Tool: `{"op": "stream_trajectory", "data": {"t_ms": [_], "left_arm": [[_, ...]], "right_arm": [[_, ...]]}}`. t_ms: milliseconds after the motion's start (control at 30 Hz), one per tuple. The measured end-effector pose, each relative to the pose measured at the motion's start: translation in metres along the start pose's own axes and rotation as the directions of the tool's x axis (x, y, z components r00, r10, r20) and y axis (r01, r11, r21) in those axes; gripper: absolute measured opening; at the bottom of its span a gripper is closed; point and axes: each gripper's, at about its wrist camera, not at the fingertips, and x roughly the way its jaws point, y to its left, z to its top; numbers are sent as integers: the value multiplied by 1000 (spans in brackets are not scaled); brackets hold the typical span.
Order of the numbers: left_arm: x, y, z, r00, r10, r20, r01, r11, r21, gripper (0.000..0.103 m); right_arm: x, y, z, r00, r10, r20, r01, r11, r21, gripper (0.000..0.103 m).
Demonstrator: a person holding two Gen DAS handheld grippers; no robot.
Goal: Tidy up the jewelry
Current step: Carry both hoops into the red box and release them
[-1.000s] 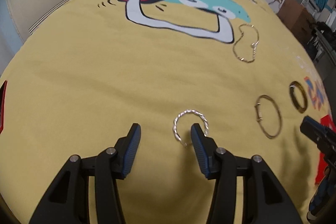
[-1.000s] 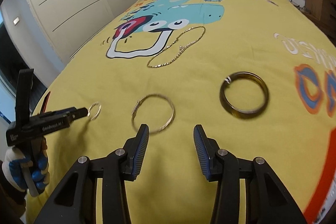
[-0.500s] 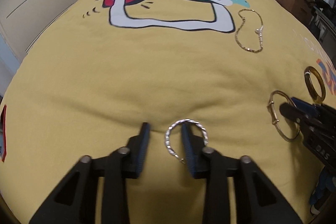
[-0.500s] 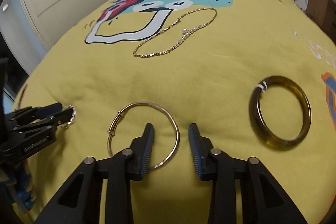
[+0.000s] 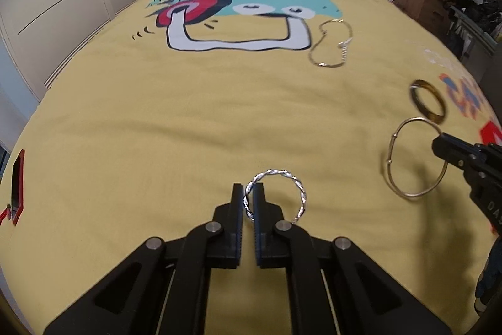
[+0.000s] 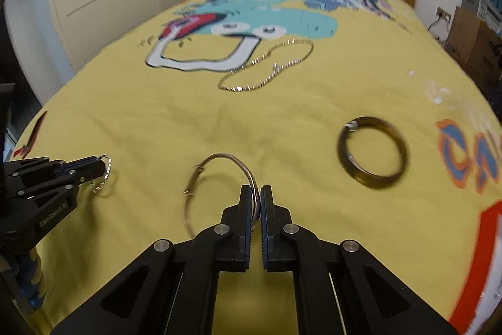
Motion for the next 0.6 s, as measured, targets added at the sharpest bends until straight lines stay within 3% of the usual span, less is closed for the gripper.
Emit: {"op": "stream_trajectory", "data": {"t_ms": [333,600], "left_arm": [[-76,-46,-21,995,-74,69,69,995,72,5],[-112,-143,-19,970,-234,72,219,960,173,5]], "right_arm": [[-117,-22,-39,992,-58,112,54,998,37,5],[-191,-110,-81,972,-194,133,175,974,142,5]]}}
